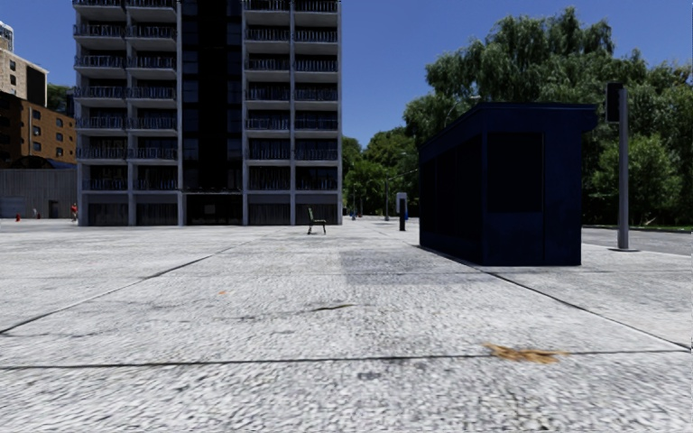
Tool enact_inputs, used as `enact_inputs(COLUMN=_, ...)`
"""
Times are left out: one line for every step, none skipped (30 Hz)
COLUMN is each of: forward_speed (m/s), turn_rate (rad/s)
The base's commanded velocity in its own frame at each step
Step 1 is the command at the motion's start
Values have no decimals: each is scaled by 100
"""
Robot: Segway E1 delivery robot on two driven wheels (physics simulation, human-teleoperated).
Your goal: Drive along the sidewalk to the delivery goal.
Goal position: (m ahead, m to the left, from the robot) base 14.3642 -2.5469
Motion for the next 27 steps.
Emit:
enact_inputs(forward_speed=200, turn_rate=0)
enact_inputs(forward_speed=200, turn_rate=0)
enact_inputs(forward_speed=200, turn_rate=0)
enact_inputs(forward_speed=200, turn_rate=0)
enact_inputs(forward_speed=200, turn_rate=0)
enact_inputs(forward_speed=200, turn_rate=0)
enact_inputs(forward_speed=200, turn_rate=0)
enact_inputs(forward_speed=200, turn_rate=0)
enact_inputs(forward_speed=200, turn_rate=0)
enact_inputs(forward_speed=200, turn_rate=0)
enact_inputs(forward_speed=200, turn_rate=0)
enact_inputs(forward_speed=200, turn_rate=0)
enact_inputs(forward_speed=200, turn_rate=0)
enact_inputs(forward_speed=200, turn_rate=0)
enact_inputs(forward_speed=200, turn_rate=0)
enact_inputs(forward_speed=200, turn_rate=0)
enact_inputs(forward_speed=200, turn_rate=0)
enact_inputs(forward_speed=200, turn_rate=0)
enact_inputs(forward_speed=200, turn_rate=0)
enact_inputs(forward_speed=200, turn_rate=0)
enact_inputs(forward_speed=200, turn_rate=0)
enact_inputs(forward_speed=200, turn_rate=0)
enact_inputs(forward_speed=200, turn_rate=0)
enact_inputs(forward_speed=200, turn_rate=0)
enact_inputs(forward_speed=200, turn_rate=0)
enact_inputs(forward_speed=200, turn_rate=0)
enact_inputs(forward_speed=200, turn_rate=0)
